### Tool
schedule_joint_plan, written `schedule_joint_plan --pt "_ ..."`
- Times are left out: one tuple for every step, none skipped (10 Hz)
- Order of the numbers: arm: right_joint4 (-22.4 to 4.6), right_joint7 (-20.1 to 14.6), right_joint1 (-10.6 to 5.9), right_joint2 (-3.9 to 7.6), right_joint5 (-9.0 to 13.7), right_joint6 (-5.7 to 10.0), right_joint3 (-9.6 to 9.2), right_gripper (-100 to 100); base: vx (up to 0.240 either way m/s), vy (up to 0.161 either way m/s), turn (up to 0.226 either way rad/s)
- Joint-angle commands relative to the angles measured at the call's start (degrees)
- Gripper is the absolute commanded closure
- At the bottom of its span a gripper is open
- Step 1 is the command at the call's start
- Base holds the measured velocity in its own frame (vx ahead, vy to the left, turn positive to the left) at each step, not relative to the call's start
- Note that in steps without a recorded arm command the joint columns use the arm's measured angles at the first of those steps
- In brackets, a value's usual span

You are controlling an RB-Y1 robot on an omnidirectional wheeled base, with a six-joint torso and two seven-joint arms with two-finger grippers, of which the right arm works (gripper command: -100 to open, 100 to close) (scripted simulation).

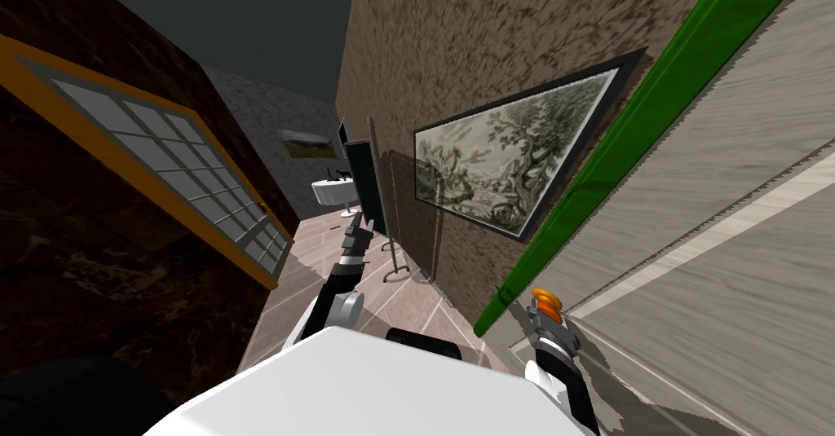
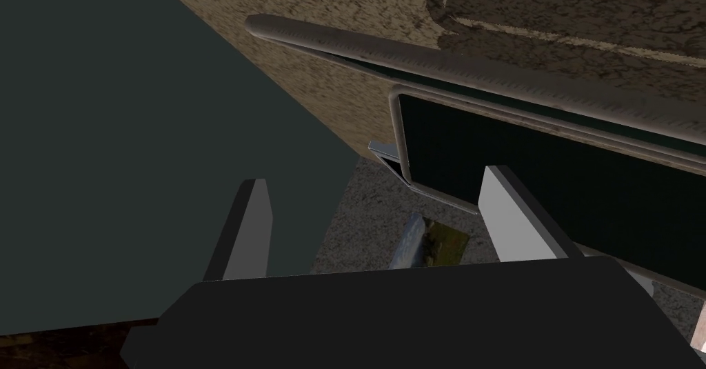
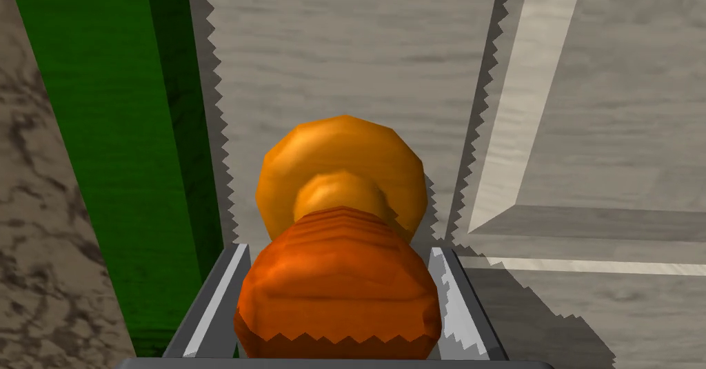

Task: Pull the door open

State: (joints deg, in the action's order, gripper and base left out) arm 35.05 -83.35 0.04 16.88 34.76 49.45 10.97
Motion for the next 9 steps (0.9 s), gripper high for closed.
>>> schedule_joint_plan --pt "-0.03 0.03 0.06 -0.05 0.00 0.02 -0.01 100 -0.019 0.005 0.008" --pt "-0.03 0.03 0.06 -0.05 0.00 0.02 -0.01 100 -0.012 0.005 0.003" --pt "-0.03 0.03 0.06 -0.05 0.00 0.02 -0.01 100 -0.006 0.004 0.000" --pt "-0.03 0.03 0.06 -0.05 0.00 0.02 -0.01 100 0.000 0.000 0.000" --pt "0.24 -0.45 0.11 -0.03 -0.54 -0.28 -0.91 100 -0.143 0.006 0.056" --pt "0.35 -0.62 0.13 -0.01 -0.69 -0.32 -1.16 100 -0.195 0.009 0.058" --pt "0.60 -1.01 0.16 0.06 -1.04 -0.42 -1.75 100 -0.198 0.022 0.050" --pt "1.03 -1.68 0.21 0.18 -1.64 -0.59 -2.75 100 -0.257 0.018 0.073" --pt "1.34 -2.16 0.25 0.26 -2.07 -0.71 -3.46 100 -0.249 0.001 0.076"
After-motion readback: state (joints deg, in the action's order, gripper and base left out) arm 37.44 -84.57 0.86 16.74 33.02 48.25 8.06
